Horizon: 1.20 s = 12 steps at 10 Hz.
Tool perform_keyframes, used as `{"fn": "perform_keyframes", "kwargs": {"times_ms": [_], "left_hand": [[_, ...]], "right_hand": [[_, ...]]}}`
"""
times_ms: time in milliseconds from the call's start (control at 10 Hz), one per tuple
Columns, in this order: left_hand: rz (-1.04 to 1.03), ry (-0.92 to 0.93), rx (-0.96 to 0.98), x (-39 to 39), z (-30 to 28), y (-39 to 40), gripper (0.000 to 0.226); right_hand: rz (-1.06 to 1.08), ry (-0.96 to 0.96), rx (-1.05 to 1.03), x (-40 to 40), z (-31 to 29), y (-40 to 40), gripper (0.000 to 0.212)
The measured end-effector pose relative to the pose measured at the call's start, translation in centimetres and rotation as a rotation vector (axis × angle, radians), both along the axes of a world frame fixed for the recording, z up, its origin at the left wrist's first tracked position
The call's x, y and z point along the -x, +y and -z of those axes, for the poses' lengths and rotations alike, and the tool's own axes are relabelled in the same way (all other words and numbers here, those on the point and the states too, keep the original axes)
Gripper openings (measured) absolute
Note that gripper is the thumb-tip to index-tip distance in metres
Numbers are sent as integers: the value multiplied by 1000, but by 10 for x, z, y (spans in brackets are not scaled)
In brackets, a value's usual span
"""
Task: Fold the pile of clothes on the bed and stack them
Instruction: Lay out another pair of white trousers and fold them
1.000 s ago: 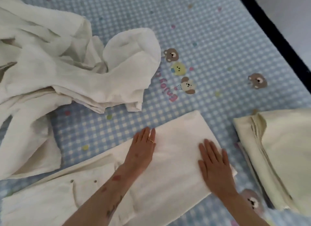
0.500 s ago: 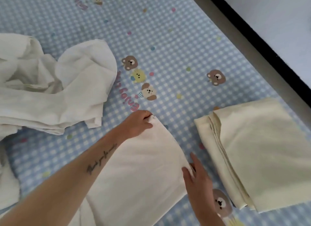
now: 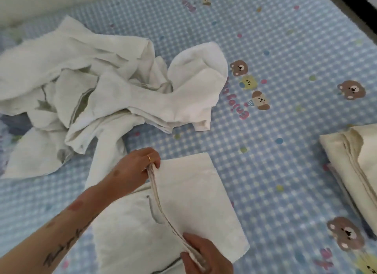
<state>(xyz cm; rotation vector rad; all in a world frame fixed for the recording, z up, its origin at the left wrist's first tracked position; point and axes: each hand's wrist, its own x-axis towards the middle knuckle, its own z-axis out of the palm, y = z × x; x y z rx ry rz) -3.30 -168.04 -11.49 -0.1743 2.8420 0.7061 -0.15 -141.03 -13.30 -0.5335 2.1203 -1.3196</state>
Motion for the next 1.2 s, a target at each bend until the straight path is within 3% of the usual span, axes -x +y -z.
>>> {"fn": "perform_keyframes", "kwargs": {"times_ms": [100,200,300,400,500,600,700,800,900,1000,1100,1200], "left_hand": [[-59,-45,102,-66,10,-30,34],[-117,-91,127,-123,31,-52,29],[-301,-145,55,-169,55,-73,21],[-328,-231,63,-195,76,-83,33],[-425,-290,-13,-210,88,-89,31],[-631,-341,-169,-230,107,-67,44],[-865,-145,-222,-257,120,-9,58],[-1213,-198,-469,-270,126,45,87],[-1368,-212,-439,-268,132,66,96],[-1521,-316,-501,-261,132,61,85],[-1589,-349,-552,-259,121,52,62],[-1593,-288,-516,-248,94,52,57]], "right_hand": [[-191,84,-116,-47,-4,-34,21],[-122,74,-52,-101,8,-55,33],[-138,150,-81,-138,10,-75,28],[-162,199,-79,-169,28,-91,31],[-229,183,-195,-189,57,-105,36],[-414,188,-231,-183,68,-115,44],[-98,388,-205,-141,76,-108,29],[145,513,-590,-70,87,-84,42],[51,283,-861,-32,98,-66,60],[-27,263,-826,-27,104,-59,64],[107,159,-719,-19,101,-56,47],[156,145,-614,-7,87,-49,33]]}}
